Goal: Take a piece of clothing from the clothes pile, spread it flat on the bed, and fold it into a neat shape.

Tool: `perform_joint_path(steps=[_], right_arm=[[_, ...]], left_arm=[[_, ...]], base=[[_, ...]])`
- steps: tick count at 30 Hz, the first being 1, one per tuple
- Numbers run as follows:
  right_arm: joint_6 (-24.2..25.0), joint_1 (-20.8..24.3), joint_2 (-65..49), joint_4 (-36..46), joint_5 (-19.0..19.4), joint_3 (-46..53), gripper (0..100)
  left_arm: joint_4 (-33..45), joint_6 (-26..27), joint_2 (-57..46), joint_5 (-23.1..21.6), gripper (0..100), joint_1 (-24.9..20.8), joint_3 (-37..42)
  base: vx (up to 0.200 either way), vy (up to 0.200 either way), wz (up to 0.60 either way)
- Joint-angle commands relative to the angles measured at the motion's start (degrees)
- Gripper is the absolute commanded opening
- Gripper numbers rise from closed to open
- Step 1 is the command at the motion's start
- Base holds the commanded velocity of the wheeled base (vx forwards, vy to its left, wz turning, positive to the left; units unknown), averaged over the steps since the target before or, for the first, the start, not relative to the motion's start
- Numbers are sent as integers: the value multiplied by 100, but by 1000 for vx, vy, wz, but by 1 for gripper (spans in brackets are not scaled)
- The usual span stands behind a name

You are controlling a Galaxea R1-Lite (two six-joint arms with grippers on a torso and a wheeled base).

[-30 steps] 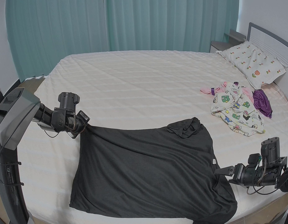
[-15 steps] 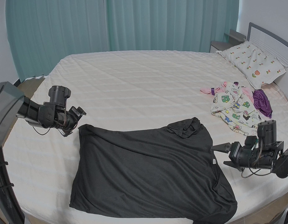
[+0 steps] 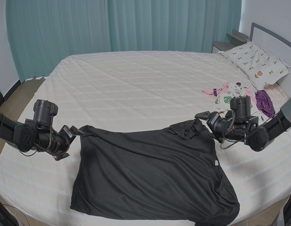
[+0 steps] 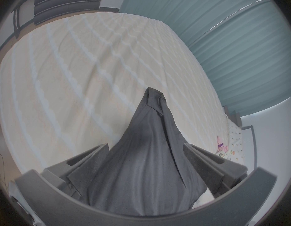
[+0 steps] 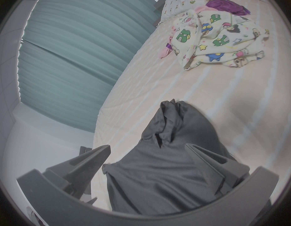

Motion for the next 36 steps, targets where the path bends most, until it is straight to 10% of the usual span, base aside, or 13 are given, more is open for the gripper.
perform_joint_path(steps=[1,36], right_arm=[[104,369,1765,575,-585,-1671,100],[51,246,1580,1260,-832,-2215,100]], left_arm=[[-610,-479,-757,-127,100,-250,935],[-786,-506,-678,-127,100,-250,1120]], base=[[0,0,0],[0,0,0]])
